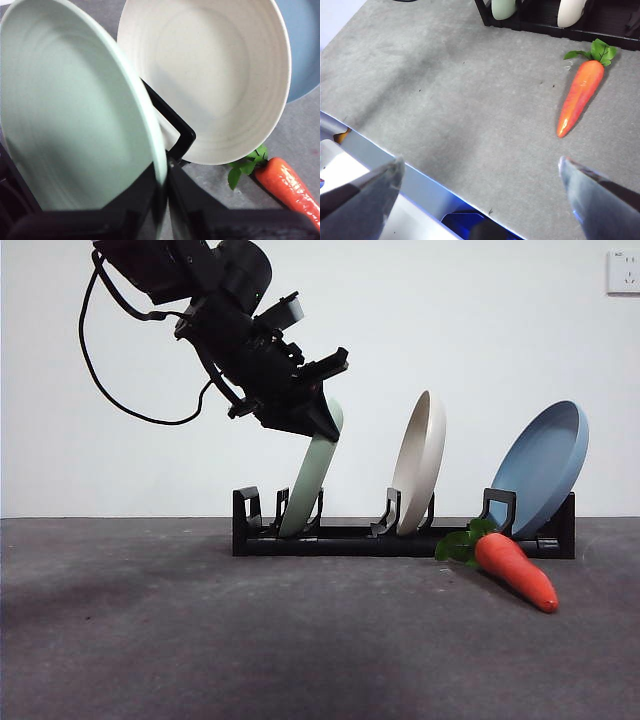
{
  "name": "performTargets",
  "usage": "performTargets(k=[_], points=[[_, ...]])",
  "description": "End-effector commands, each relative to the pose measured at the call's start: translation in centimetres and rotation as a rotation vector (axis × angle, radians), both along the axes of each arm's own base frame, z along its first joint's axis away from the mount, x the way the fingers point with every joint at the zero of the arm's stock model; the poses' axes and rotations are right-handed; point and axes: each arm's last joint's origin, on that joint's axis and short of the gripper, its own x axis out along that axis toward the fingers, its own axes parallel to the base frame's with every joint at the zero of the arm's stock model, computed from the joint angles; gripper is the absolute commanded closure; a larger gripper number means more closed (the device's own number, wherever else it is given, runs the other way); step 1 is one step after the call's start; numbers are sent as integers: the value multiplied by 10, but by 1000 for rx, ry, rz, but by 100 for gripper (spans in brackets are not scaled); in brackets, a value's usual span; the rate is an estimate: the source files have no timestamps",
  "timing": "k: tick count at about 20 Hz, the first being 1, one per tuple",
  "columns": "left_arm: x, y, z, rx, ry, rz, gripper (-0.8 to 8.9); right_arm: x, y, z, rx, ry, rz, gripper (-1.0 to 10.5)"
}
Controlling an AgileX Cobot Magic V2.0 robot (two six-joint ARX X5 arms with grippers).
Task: Take the green plate from the plate rack,put the plate on the table,take the carrot from the table,put the carrot in the plate
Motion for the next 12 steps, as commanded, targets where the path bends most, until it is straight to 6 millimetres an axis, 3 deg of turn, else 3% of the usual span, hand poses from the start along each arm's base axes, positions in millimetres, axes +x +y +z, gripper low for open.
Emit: performTargets(k=[1,7,12], points=[[-7,2,23,-39,-41,-15,822,0,0,1,-1,-3,-2,287],[-40,16,86,-83,-124,-25,821,0,0,1,-1,-4,-1,287],[-111,19,137,53,-166,-125,820,0,0,1,-1,-4,-2,287]])
